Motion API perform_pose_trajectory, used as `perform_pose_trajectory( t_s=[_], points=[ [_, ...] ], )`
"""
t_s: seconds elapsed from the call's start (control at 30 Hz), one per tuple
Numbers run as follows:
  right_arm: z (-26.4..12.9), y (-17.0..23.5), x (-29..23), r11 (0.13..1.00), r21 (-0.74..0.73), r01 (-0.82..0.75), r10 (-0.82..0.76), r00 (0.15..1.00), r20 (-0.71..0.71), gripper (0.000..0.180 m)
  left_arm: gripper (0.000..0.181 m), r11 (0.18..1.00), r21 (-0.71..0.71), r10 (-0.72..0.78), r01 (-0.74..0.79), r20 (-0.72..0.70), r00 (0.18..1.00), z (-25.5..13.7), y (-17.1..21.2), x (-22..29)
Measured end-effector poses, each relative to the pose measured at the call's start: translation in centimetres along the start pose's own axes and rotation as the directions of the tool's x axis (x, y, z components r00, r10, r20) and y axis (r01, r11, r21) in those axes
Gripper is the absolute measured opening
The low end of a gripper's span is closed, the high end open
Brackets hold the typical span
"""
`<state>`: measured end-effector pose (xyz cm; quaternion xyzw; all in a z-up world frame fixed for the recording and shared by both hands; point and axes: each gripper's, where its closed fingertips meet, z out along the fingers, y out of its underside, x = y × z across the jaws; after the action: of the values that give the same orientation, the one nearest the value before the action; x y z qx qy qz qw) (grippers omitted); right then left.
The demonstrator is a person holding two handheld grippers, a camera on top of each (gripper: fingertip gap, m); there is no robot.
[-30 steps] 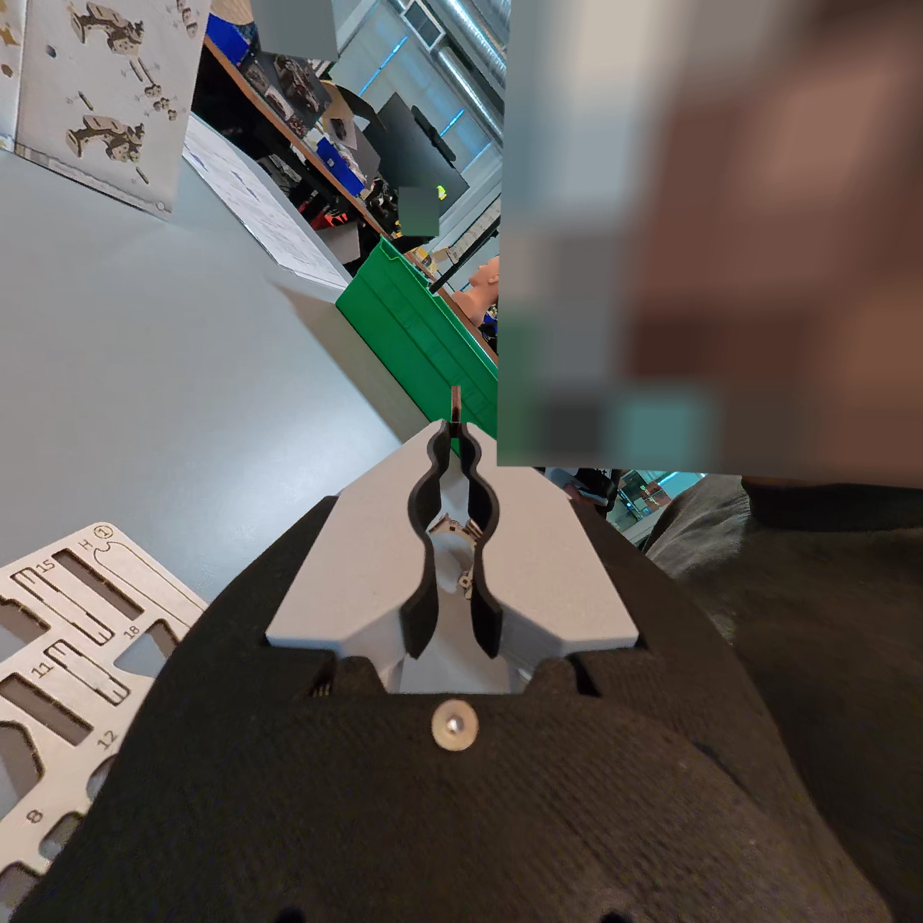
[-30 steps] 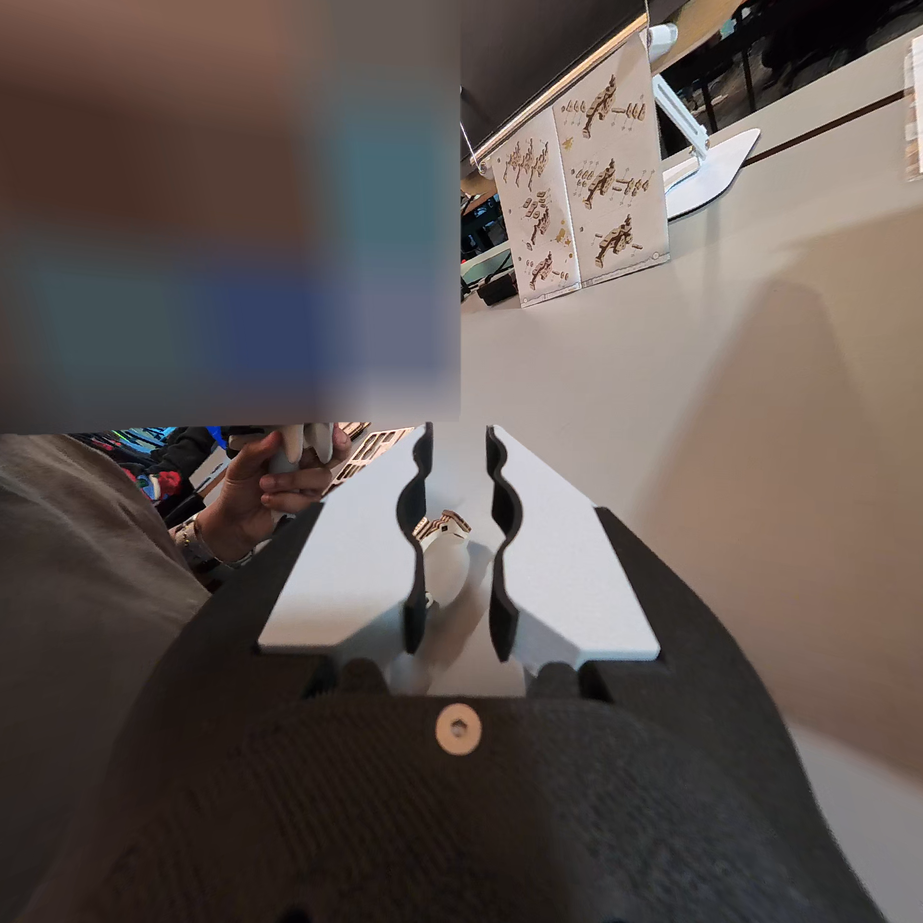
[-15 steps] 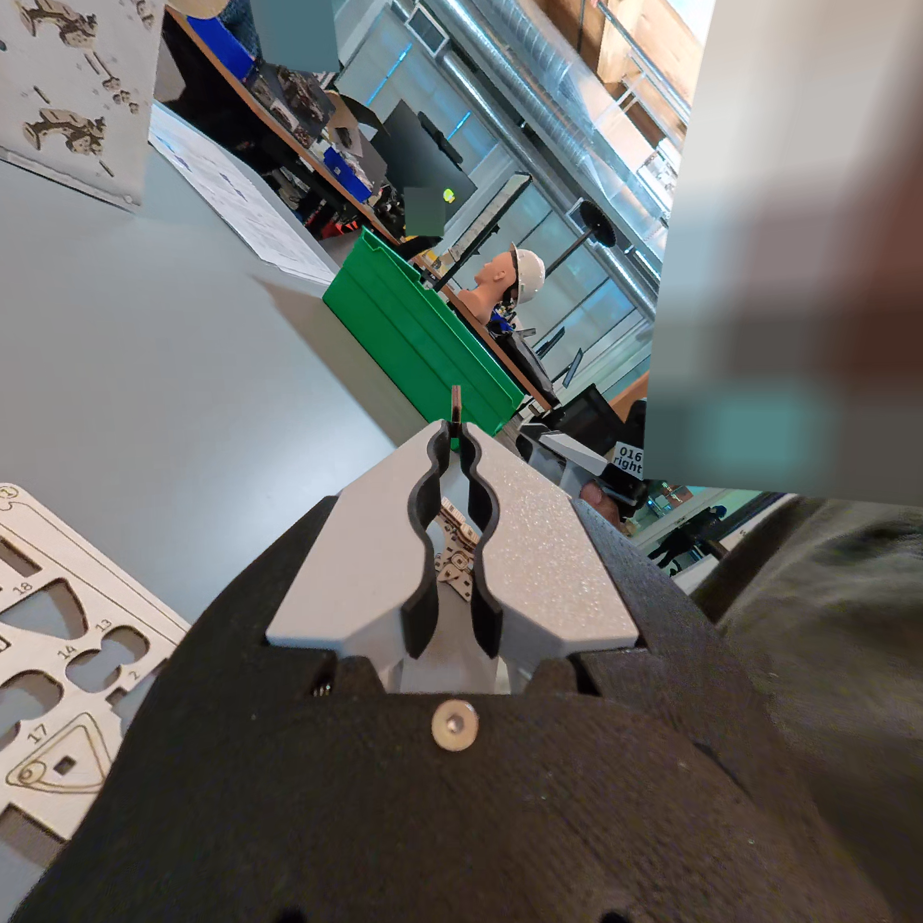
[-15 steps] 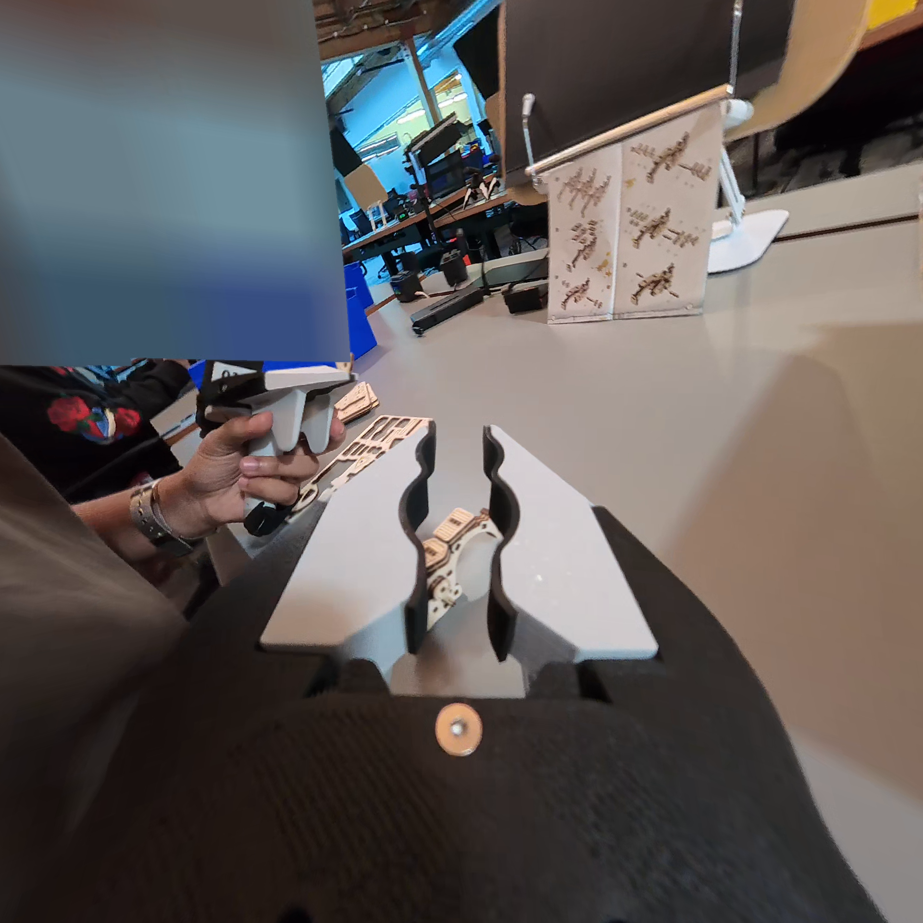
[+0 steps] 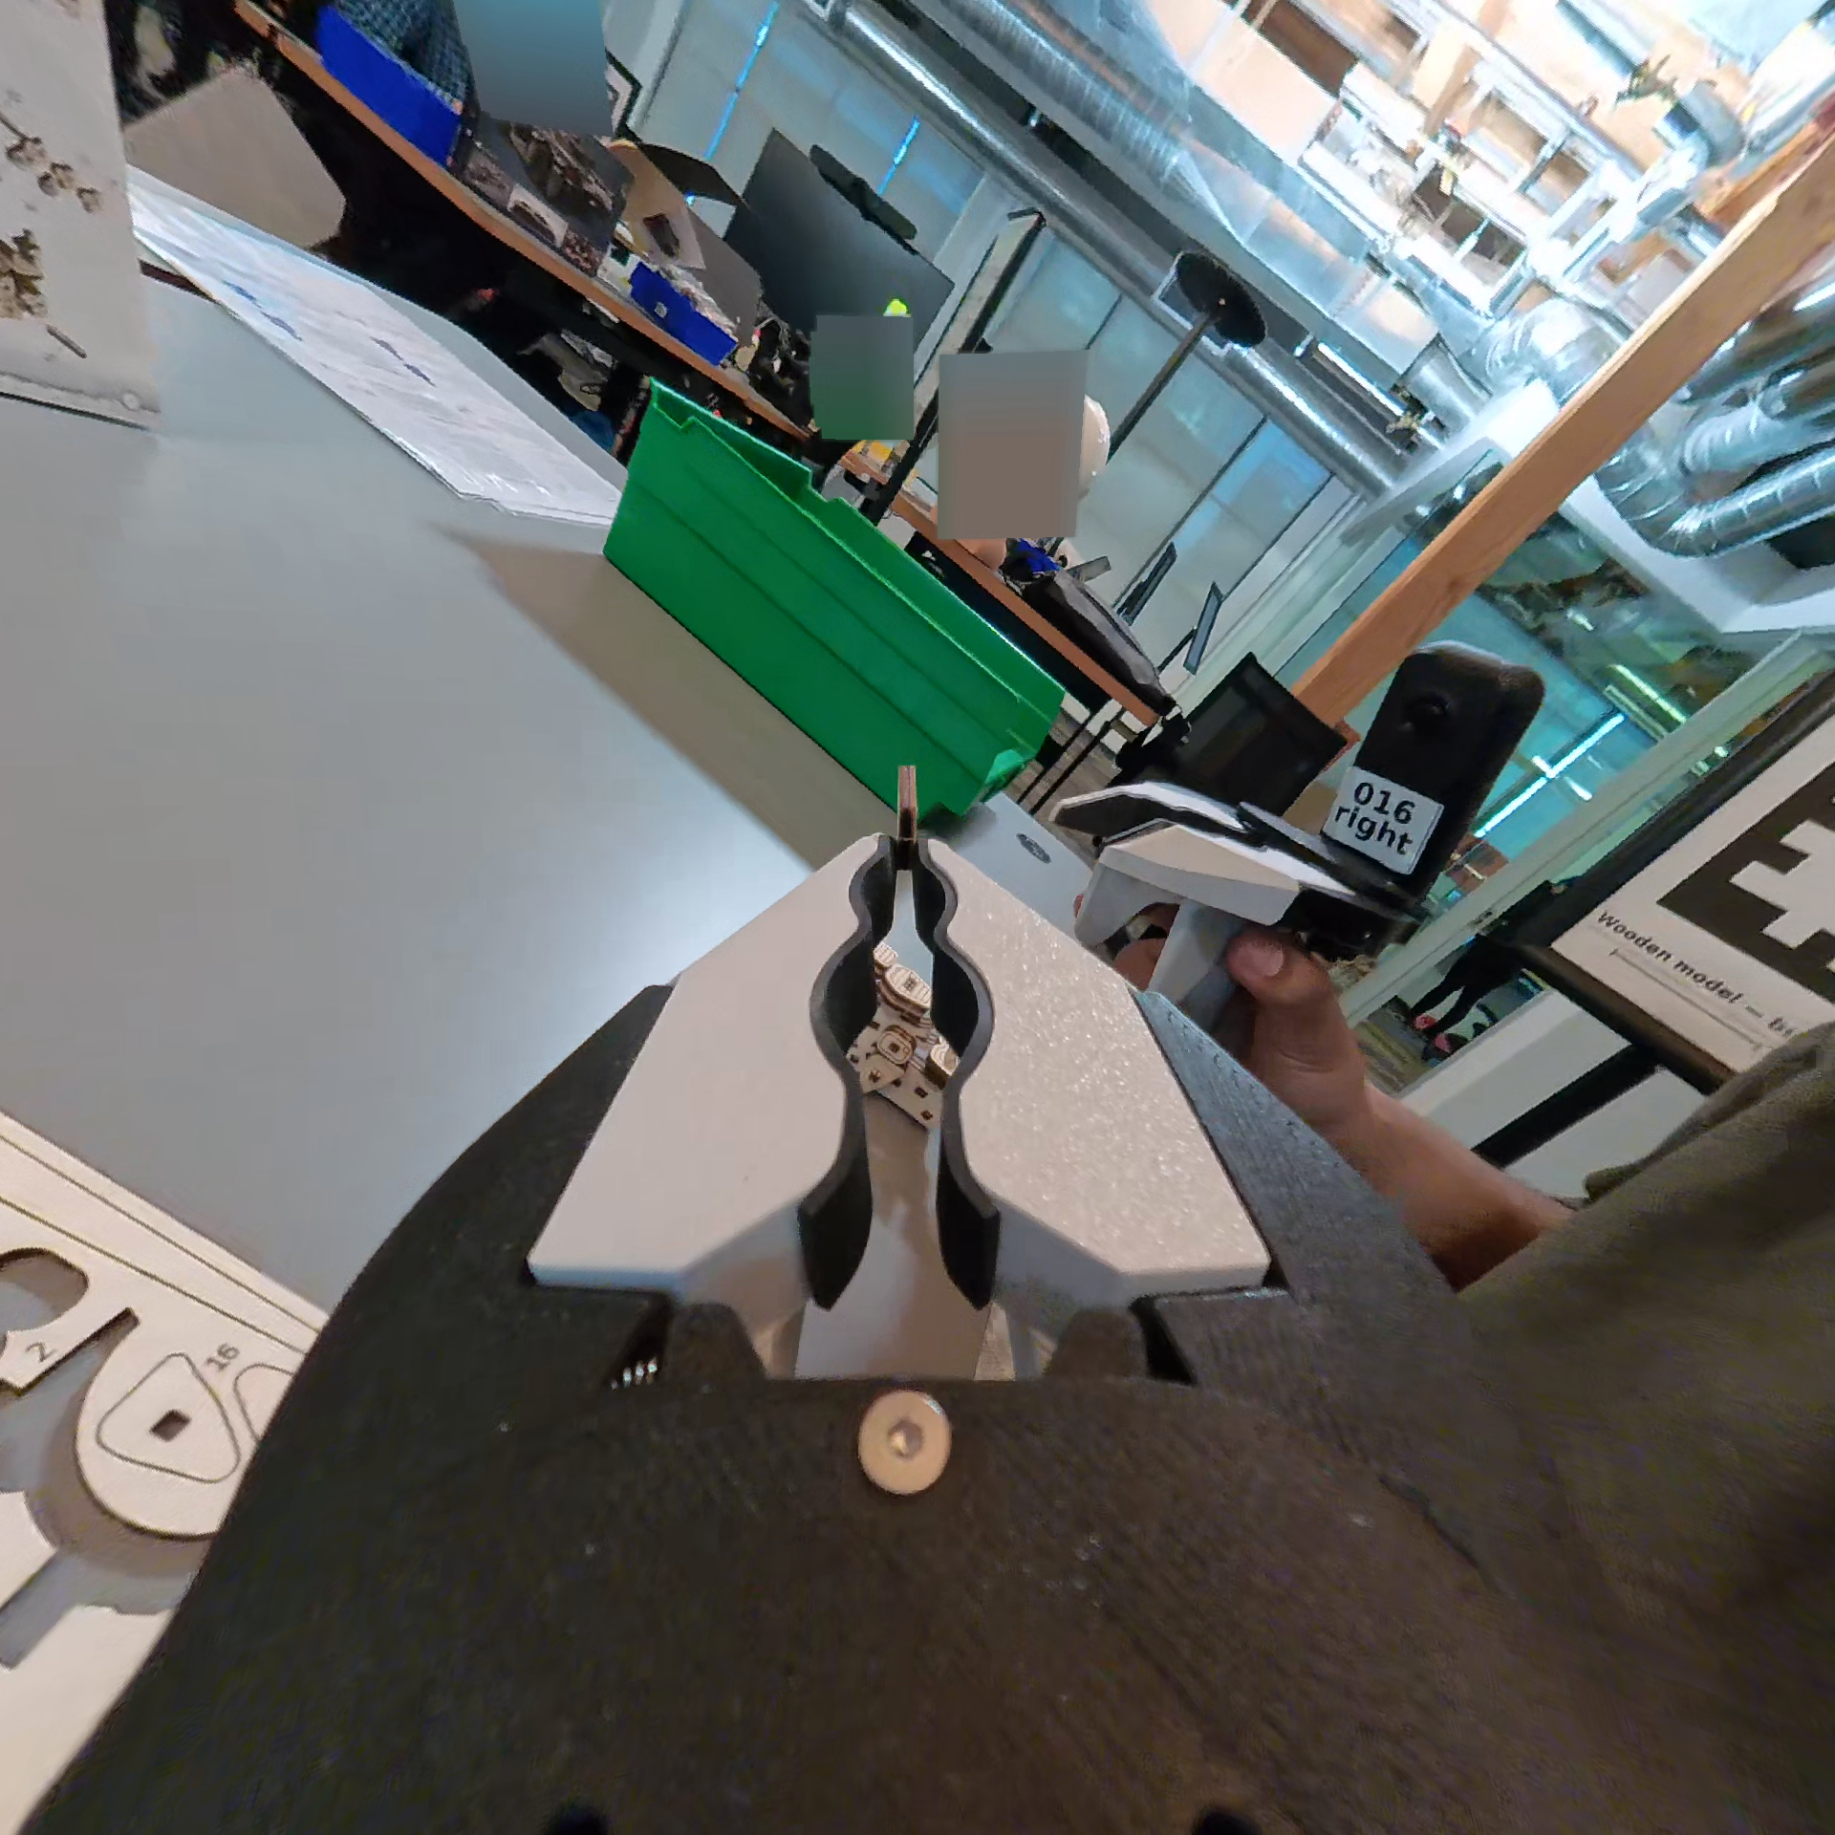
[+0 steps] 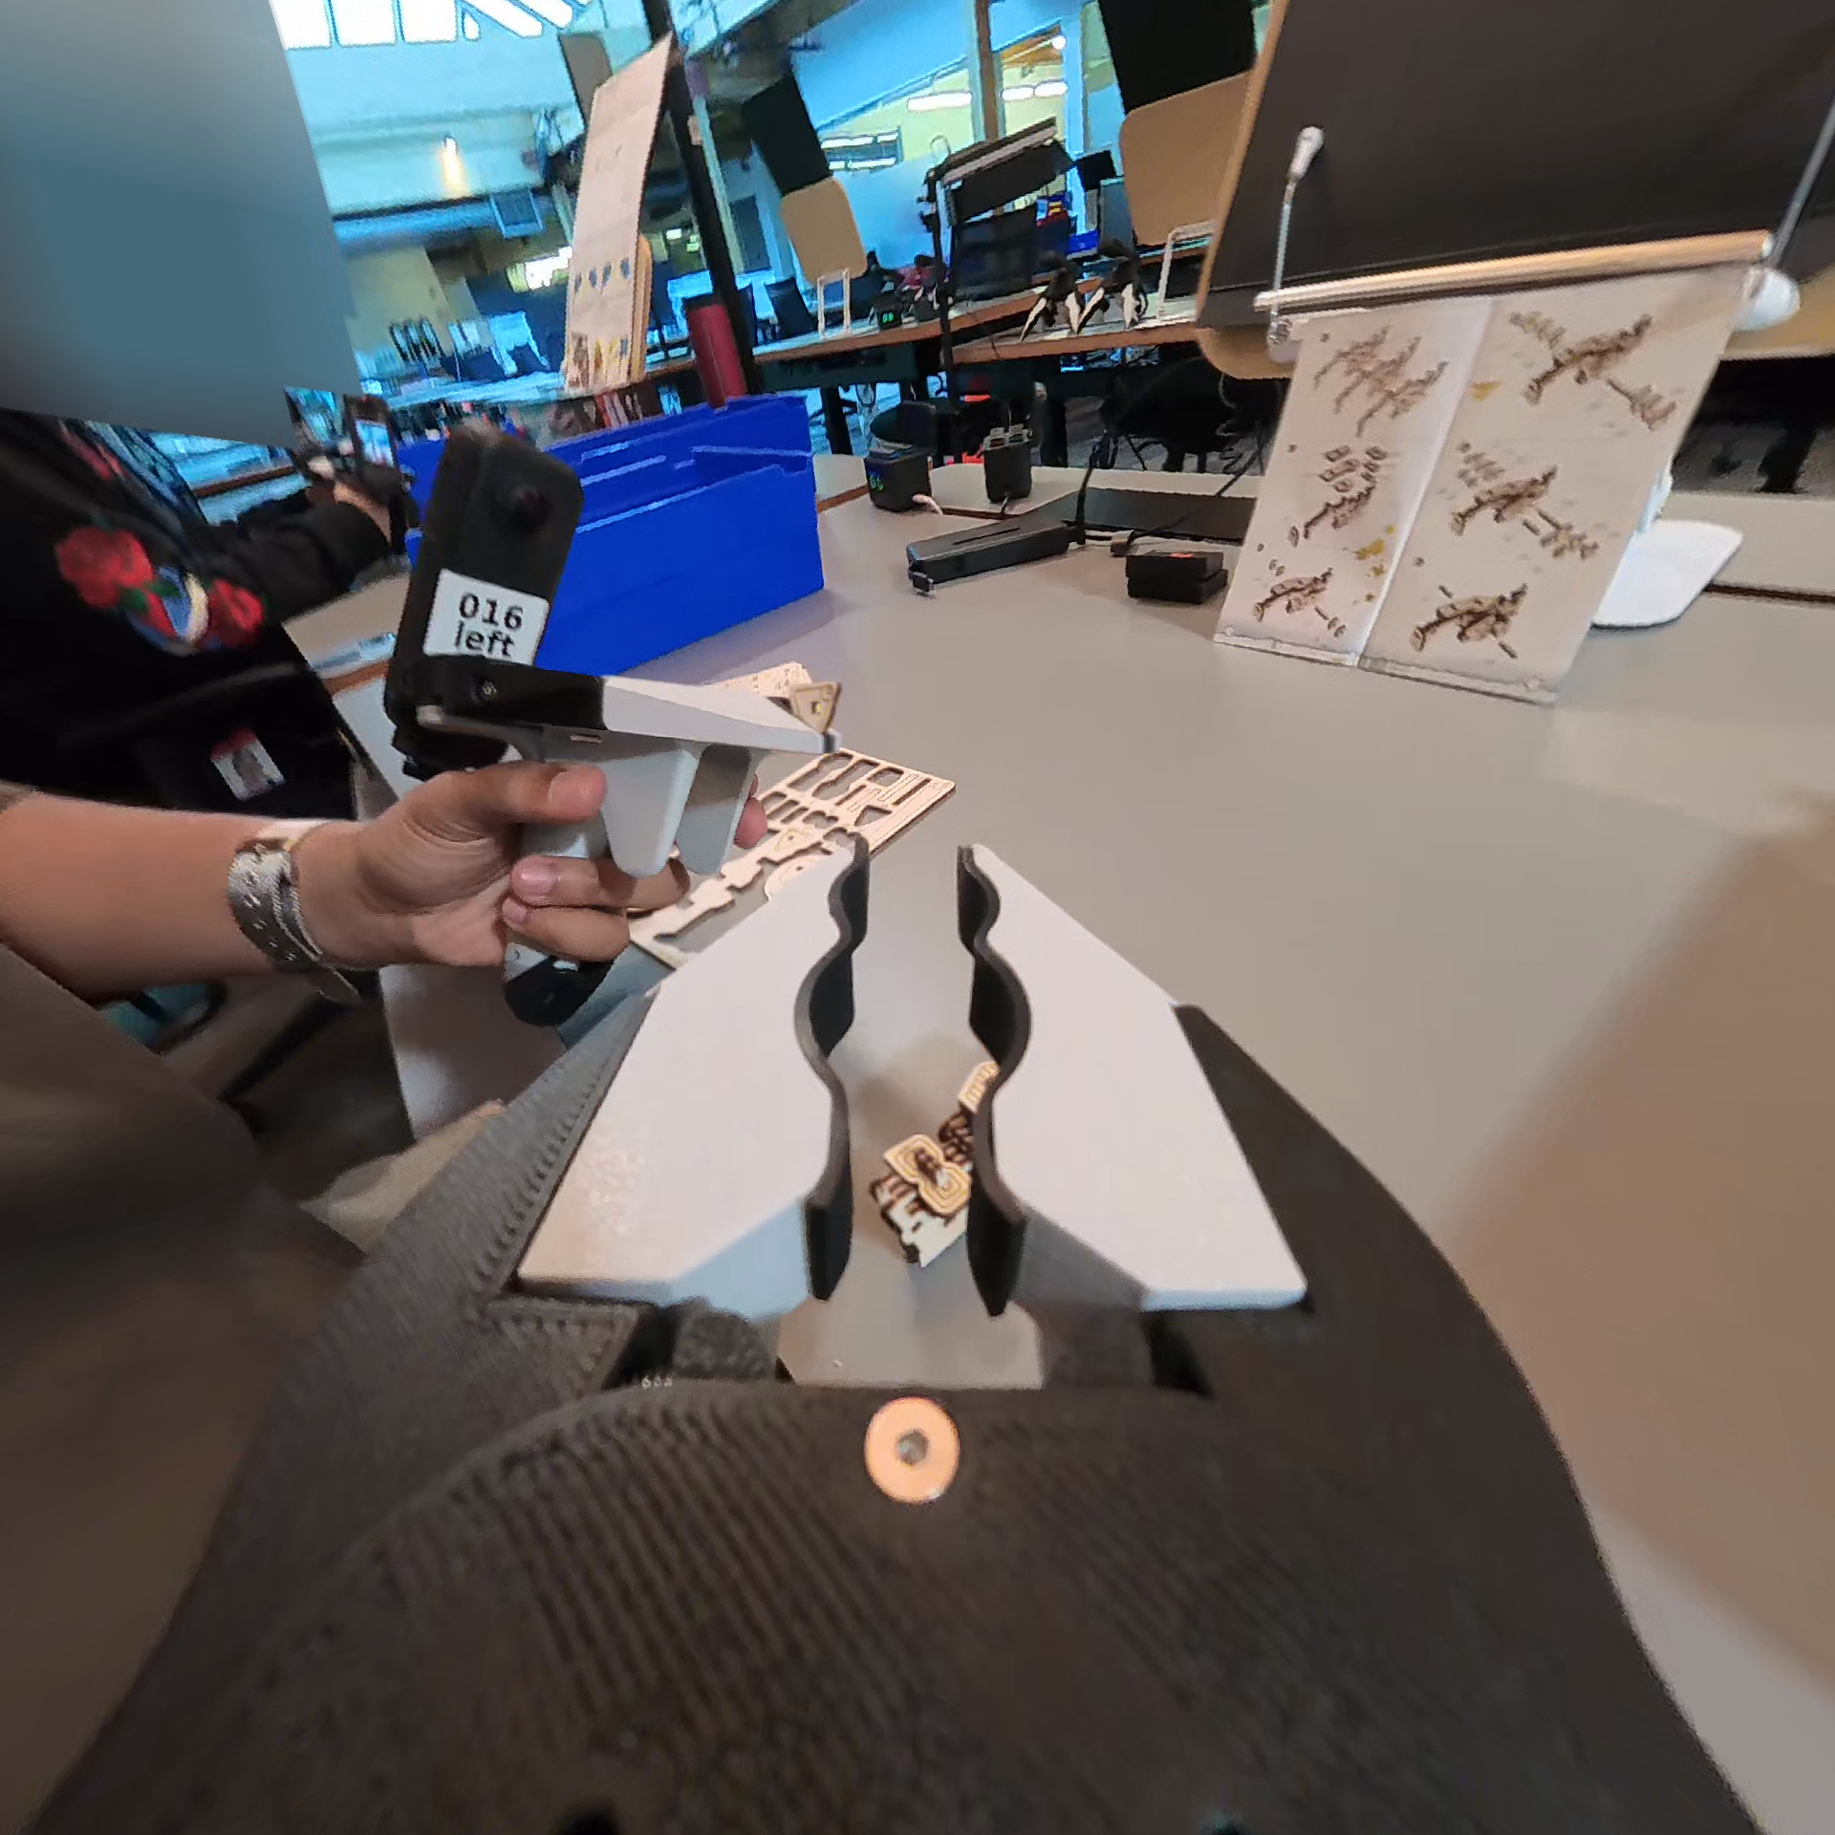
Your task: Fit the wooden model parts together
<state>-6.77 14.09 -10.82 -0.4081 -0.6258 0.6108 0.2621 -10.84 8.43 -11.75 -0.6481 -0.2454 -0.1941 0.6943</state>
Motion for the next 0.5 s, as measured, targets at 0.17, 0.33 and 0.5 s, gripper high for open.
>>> perform_pose_trajectory(
  t_s=[0.17, 0.33, 0.5],
  points=[
    [0.6, -0.1, -1.3, 0.997, -0.003, 0.082, -0.082, 0.997, -0.005, 0.016, 0.000, 0.997, 0.030, 0.067, -0.069, 0.046, 0.997, 0.0, 0.2, 0.5],
    [1.3, 0.1, -2.5, 0.989, -0.013, 0.148, -0.148, 0.989, -0.013, 0.017, 0.000, 0.985, 0.100, 0.125, -0.138, 0.124, 0.984, -0.1, -0.2, 0.7],
    [1.5, 0.0, -3.4, 0.973, -0.009, 0.229, -0.230, 0.973, -0.029, 0.017, 0.000, 0.973, 0.098, 0.195, -0.208, 0.127, 0.973, 0.2, 0.5, 2.1]
  ],
)
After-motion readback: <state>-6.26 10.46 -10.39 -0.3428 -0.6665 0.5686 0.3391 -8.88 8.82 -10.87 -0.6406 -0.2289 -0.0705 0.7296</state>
